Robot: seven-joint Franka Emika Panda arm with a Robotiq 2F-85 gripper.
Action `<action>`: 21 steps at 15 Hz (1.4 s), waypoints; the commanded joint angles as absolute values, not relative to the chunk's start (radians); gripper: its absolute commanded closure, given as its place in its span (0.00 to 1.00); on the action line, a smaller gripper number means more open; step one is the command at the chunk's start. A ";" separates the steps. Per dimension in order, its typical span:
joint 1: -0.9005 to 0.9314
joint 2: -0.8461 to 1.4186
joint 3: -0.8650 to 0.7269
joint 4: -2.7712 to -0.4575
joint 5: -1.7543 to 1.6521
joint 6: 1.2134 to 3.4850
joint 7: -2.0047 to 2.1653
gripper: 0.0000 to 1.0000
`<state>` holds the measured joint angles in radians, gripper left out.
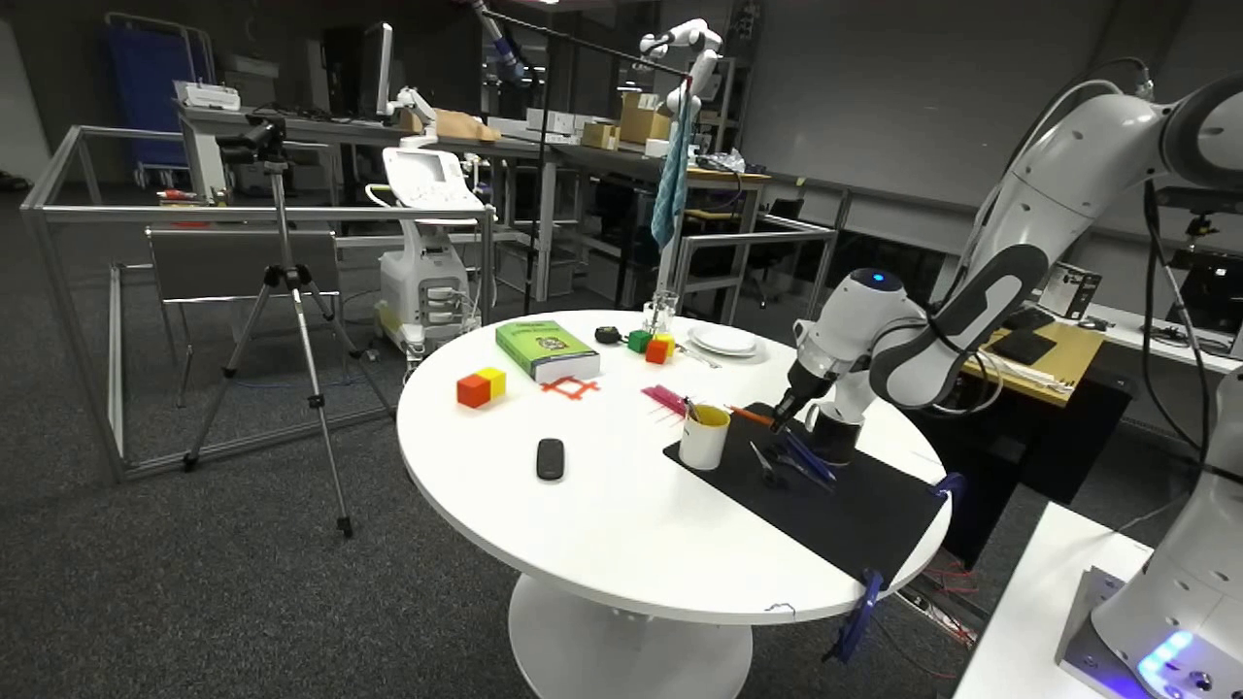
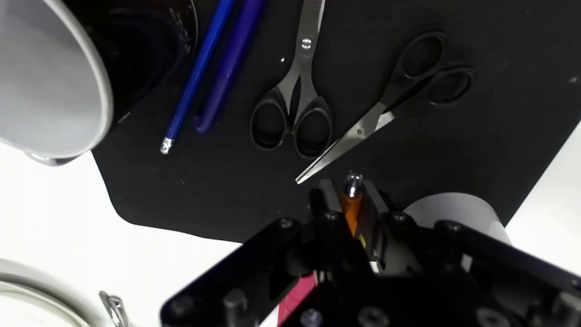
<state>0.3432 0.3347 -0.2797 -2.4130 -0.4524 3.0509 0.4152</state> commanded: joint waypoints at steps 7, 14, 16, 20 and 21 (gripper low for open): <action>0.655 0.446 -0.608 -2.447 -0.566 3.174 0.664 0.96; 0.764 0.525 -0.676 -2.465 -0.556 3.173 0.710 0.81; 0.782 0.531 -0.688 -2.467 -0.555 3.173 0.716 0.56; 0.824 0.533 -0.720 -2.472 -0.558 3.180 0.723 0.30; 0.830 0.529 -0.726 -2.475 -0.560 3.180 0.720 0.23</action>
